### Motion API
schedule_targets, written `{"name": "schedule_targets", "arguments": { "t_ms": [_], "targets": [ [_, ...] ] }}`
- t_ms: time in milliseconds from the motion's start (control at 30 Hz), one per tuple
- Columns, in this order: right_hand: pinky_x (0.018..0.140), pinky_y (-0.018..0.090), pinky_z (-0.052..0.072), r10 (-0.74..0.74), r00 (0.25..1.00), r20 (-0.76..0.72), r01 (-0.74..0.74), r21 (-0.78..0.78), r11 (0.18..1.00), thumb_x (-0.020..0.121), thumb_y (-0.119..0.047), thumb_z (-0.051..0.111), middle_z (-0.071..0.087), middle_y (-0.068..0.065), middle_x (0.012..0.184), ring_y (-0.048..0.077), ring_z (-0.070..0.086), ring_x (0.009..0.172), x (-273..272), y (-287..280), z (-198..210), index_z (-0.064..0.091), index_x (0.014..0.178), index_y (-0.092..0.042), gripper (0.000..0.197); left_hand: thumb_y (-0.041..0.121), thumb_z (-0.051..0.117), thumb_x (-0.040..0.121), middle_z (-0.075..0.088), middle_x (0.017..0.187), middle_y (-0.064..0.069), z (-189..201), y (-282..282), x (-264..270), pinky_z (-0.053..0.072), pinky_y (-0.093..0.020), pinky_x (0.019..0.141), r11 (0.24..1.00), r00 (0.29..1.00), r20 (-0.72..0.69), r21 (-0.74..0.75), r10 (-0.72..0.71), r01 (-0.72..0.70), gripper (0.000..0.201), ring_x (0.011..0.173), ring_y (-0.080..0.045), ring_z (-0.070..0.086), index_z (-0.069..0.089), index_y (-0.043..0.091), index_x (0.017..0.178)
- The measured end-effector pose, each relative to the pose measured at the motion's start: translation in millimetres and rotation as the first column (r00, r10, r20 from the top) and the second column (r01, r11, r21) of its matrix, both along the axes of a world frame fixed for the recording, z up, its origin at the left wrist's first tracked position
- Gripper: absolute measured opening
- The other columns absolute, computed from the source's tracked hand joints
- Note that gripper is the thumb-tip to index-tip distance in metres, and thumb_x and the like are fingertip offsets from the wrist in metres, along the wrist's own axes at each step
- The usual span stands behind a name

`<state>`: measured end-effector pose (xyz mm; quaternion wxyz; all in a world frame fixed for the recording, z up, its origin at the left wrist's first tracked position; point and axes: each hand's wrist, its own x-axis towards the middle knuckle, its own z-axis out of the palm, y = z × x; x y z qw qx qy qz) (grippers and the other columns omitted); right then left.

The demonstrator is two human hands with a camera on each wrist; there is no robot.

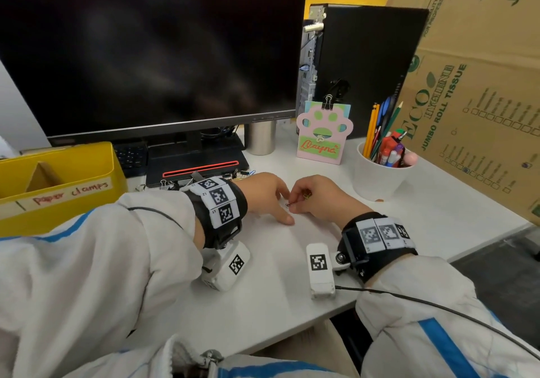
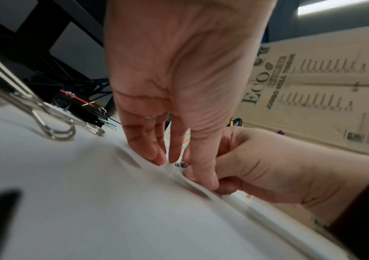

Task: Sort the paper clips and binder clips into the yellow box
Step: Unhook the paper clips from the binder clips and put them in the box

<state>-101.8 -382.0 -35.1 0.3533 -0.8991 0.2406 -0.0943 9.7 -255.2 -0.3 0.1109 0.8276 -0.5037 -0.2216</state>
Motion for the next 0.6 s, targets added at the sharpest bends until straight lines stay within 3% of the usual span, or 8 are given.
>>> {"name": "schedule_targets", "arguments": {
  "t_ms": [67, 133, 233, 300, 333, 400, 533, 600],
  "targets": [
    [0.058, 0.017, 0.04, -0.013, 0.998, -0.06, 0.009, -0.062, 0.998, 0.083, -0.01, 0.075, 0.061, -0.004, 0.078, 0.009, 0.053, 0.066, 3, 2, -1, 0.068, 0.088, -0.014, 0.009, 0.041, 0.083, 0.077, 0.067, 0.112, -0.002, -7, -4, 0, 0.062, -0.03, 0.078, 0.985, 0.969, -0.204, -0.071, 0.141, -0.158, 0.05, 0.081, -0.017, 0.069, 0.065, 0.019, 0.119],
    [0.058, 0.019, 0.039, -0.024, 0.997, -0.076, 0.012, -0.151, 0.988, 0.09, -0.011, 0.066, 0.059, -0.003, 0.083, 0.014, 0.054, 0.072, 6, 5, -1, 0.065, 0.09, -0.015, 0.004, 0.029, 0.073, 0.089, 0.067, 0.094, -0.01, -11, -6, -2, 0.061, -0.037, 0.085, 0.905, 0.814, -0.496, -0.119, 0.302, -0.408, 0.026, 0.079, -0.022, 0.07, 0.063, 0.008, 0.101],
    [0.05, 0.013, 0.038, -0.104, 0.991, 0.082, 0.111, -0.088, 0.99, 0.095, -0.009, 0.058, 0.055, -0.007, 0.08, 0.011, 0.053, 0.068, 12, 8, 2, 0.064, 0.097, -0.009, 0.007, 0.026, 0.051, 0.102, 0.062, 0.101, -0.019, -10, -5, -3, 0.055, -0.041, 0.089, 0.74, 0.345, -0.875, 0.023, 0.341, -0.672, 0.03, 0.085, -0.03, 0.066, 0.051, -0.003, 0.111],
    [0.052, 0.012, 0.041, -0.12, 0.963, 0.242, 0.109, 0.058, 0.992, 0.094, -0.008, 0.063, 0.057, -0.004, 0.077, 0.007, 0.051, 0.064, 16, 13, 6, 0.065, 0.096, -0.008, 0.003, 0.036, 0.045, 0.103, 0.06, 0.119, -0.028, -7, -3, -1, 0.054, -0.047, 0.09, 0.706, 0.089, -0.956, 0.141, 0.279, -0.694, 0.048, 0.1, -0.042, 0.065, 0.046, -0.008, 0.123],
    [0.057, 0.016, 0.043, -0.099, 0.947, 0.305, 0.062, 0.129, 0.99, 0.092, -0.007, 0.066, 0.059, -0.001, 0.077, 0.008, 0.052, 0.063, 18, 17, 9, 0.066, 0.094, -0.008, 0.002, 0.04, 0.041, 0.104, 0.06, 0.119, -0.031, -6, -2, 0, 0.055, -0.049, 0.085, 0.708, -0.001, -0.972, 0.173, 0.236, -0.685, 0.054, 0.102, -0.045, 0.065, 0.047, -0.009, 0.125],
    [0.062, 0.021, 0.05, -0.026, 0.927, 0.375, -0.076, 0.255, 0.964, 0.09, -0.001, 0.067, 0.065, 0.008, 0.082, 0.012, 0.057, 0.067, 19, 26, 15, 0.068, 0.094, -0.004, 0.005, 0.046, 0.031, 0.105, 0.066, 0.11, -0.028, -6, -2, 0, 0.055, -0.051, 0.08, 0.731, -0.101, -0.985, 0.173, 0.142, -0.66, 0.06, 0.097, -0.042, 0.066, 0.055, -0.006, 0.123],
    [0.08, 0.02, 0.057, 0.068, 0.908, 0.413, -0.229, 0.353, 0.907, 0.092, 0.01, 0.059, 0.071, 0.017, 0.097, 0.017, 0.067, 0.084, 15, 35, 23, 0.07, 0.109, 0.005, 0.021, 0.04, 0.03, 0.106, 0.067, 0.12, -0.021, -11, -2, 8, 0.061, -0.048, 0.074, 0.703, -0.175, -0.982, 0.176, 0.074, -0.689, 0.053, 0.102, -0.035, 0.069, 0.06, 0.002, 0.127],
    [0.081, 0.019, 0.056, 0.06, 0.892, 0.448, -0.237, 0.351, 0.906, 0.093, 0.01, 0.055, 0.073, 0.016, 0.101, 0.014, 0.069, 0.09, 13, 32, 27, 0.072, 0.108, 0.005, 0.023, 0.031, 0.037, 0.105, 0.07, 0.098, -0.016, -10, 1, 8, 0.062, -0.037, 0.063, 0.667, -0.188, -0.975, 0.217, 0.117, -0.713, 0.042, 0.081, -0.027, 0.07, 0.063, 0.0, 0.117]
  ]
}}
